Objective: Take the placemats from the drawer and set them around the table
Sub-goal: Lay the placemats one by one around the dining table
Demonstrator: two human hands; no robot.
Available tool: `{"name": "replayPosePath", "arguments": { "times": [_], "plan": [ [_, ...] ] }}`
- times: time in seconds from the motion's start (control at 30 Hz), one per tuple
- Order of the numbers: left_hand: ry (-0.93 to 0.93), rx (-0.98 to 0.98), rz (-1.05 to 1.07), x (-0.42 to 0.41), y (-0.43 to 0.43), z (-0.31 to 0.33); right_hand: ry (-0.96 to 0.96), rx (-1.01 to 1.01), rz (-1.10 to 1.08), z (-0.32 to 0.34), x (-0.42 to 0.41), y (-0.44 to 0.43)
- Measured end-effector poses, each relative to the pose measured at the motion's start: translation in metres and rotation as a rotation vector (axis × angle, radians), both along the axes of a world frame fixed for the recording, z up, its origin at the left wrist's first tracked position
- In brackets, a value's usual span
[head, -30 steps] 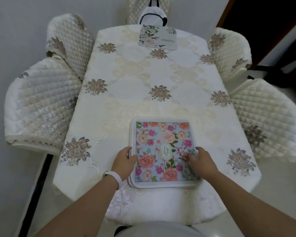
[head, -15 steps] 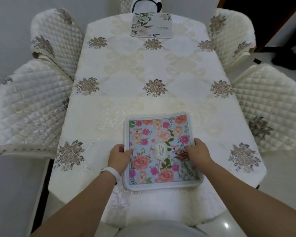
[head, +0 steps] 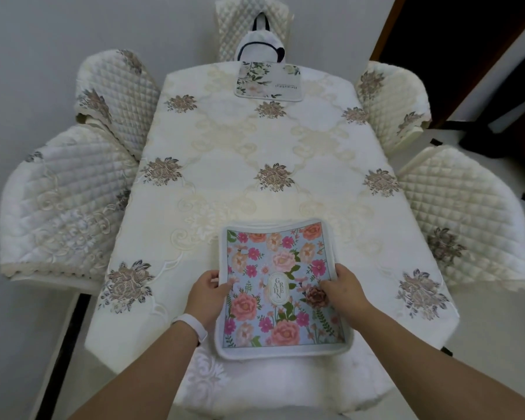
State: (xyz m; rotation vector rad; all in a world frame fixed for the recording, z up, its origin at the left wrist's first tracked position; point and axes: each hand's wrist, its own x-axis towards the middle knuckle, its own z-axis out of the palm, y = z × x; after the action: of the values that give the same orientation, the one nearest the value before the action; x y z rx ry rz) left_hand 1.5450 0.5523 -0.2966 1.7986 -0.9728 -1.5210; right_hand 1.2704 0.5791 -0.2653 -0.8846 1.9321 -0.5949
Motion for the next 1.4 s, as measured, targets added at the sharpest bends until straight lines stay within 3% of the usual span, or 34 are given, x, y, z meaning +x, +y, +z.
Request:
{"name": "replayPosePath", "arguments": {
  "times": [0.23,0.43,0.87,1.1,1.4],
  "plan": [
    [0.147,-0.080,0.012,0.010,0.019,0.017,0.031,-0.064,-0.073,0.025,0.005,0.031],
    [0.275,-0.106,-0.100,0.014,0.034,0.023,0.050,-0.104,-0.128,0.039,0.008,0.063],
    [0.240,-0.102,-0.218,-0.058,0.079,0.036,-0.027,-0.197,-0.300,0.056,-0.054,0.148],
    [0.151,-0.143,-0.308,-0.166,0.121,0.065,-0.063,-0.267,-0.408,0.069,-0.147,0.219],
    [0.276,-0.088,-0.540,-0.387,0.203,0.097,-0.030,-0.303,-0.678,0.075,-0.332,0.354]
  ]
}}
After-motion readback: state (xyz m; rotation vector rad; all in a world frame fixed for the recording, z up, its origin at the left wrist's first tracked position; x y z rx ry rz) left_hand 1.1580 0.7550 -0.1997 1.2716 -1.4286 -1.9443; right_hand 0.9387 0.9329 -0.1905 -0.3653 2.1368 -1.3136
